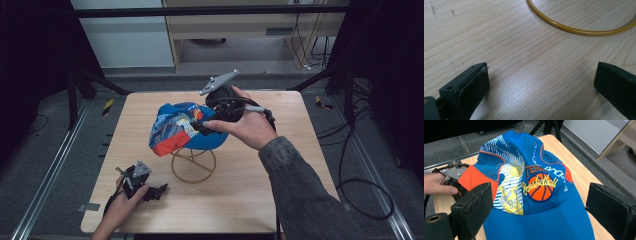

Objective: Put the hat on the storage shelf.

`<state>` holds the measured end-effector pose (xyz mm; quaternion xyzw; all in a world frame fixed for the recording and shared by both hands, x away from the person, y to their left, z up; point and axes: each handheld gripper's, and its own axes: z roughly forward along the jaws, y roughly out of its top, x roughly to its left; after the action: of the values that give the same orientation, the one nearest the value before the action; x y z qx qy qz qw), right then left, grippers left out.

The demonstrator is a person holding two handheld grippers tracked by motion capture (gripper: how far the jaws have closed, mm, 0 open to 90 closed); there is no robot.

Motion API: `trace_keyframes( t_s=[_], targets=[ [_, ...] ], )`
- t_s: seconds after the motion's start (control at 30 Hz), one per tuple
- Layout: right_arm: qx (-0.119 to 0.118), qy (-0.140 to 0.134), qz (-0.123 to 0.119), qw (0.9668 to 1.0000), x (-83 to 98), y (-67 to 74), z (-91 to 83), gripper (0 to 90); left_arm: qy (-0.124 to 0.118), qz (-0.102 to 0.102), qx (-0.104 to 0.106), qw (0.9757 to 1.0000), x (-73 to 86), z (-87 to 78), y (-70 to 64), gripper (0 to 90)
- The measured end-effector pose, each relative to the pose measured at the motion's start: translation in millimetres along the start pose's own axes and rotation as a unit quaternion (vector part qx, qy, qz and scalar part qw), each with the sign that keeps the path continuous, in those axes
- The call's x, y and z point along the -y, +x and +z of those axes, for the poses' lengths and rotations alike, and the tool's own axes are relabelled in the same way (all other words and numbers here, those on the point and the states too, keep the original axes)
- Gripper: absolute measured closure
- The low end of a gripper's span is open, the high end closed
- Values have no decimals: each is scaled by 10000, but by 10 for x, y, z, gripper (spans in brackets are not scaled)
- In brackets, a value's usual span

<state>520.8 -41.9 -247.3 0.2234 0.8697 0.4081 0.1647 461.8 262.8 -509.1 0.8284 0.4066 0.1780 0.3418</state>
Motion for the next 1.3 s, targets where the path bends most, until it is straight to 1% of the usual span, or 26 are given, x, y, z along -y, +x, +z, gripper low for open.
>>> trace_keyframes(
  t_s=[0.7,0.97,1.3],
  targets=[
    [49,12,63,10000,202,-46,-192,68,4,6,-2,10000,0,0,1,0],
    [89,-28,161,9998,331,-86,-280,67,-10,-1,-4,10000,1,1,0,0],
    [189,-106,317,9993,511,-160,-452,65,-14,-2,-6,10000,1,2,-1,0]
  ],
)
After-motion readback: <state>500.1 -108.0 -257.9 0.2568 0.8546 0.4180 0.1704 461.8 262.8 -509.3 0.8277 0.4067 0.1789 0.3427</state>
